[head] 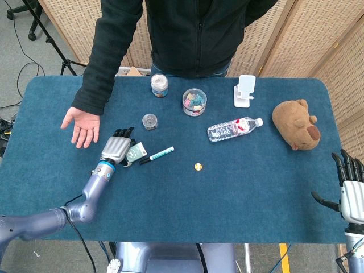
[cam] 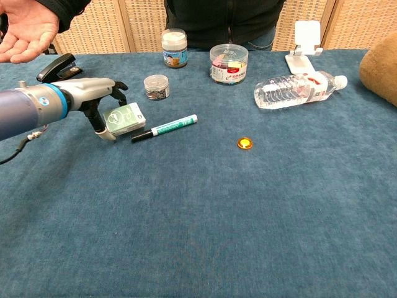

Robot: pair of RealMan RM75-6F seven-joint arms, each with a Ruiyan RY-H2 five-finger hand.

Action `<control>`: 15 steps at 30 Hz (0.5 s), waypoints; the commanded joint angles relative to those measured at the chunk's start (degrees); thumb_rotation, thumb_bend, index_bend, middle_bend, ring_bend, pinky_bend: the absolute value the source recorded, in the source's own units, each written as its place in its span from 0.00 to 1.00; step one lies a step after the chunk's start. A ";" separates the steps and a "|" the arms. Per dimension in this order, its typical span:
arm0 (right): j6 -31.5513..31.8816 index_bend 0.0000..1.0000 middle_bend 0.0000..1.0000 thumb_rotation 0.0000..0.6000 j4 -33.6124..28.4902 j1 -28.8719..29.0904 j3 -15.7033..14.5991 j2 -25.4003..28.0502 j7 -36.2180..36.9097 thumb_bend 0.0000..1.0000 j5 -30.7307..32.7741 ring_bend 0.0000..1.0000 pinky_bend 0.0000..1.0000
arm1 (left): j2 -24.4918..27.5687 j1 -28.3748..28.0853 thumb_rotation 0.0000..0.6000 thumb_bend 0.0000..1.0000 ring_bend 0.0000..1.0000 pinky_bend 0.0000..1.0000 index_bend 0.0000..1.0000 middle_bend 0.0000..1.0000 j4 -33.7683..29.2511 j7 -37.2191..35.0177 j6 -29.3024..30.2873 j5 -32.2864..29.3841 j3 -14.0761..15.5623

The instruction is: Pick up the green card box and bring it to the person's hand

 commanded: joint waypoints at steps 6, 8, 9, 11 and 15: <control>0.26 0.00 0.00 1.00 -0.31 -0.05 -0.17 -0.02 -0.55 0.00 -0.33 0.00 0.00 | 5.48 4.13 1.00 0.51 0.00 0.03 0.65 0.00 -4.88 -6.00 0.94 6.73 2.02; 0.33 0.00 0.00 1.00 -0.43 -0.06 -0.22 -0.02 -0.73 0.00 -0.45 0.00 0.00 | 7.04 5.20 1.00 0.51 0.00 0.03 0.65 0.00 -5.88 -7.30 0.93 8.64 2.95; 0.39 0.00 0.00 1.00 -0.46 -0.08 -0.26 -0.02 -0.80 0.00 -0.53 0.00 0.00 | 7.91 5.73 1.00 0.51 0.00 0.03 0.65 0.00 -6.48 -7.84 0.89 9.47 3.47; 0.45 0.00 0.00 1.00 -0.57 -0.08 -0.31 -0.03 -0.89 0.00 -0.65 0.00 0.00 | 9.97 7.06 1.00 0.52 0.00 0.03 0.65 0.00 -7.96 -9.48 1.19 11.71 4.51; 0.60 0.00 0.00 1.00 -0.74 -0.09 -0.40 -0.02 -1.19 0.00 -0.90 0.00 0.00 | 13.61 10.34 1.00 0.51 0.00 0.03 0.65 0.00 -9.82 -12.91 3.62 16.97 6.81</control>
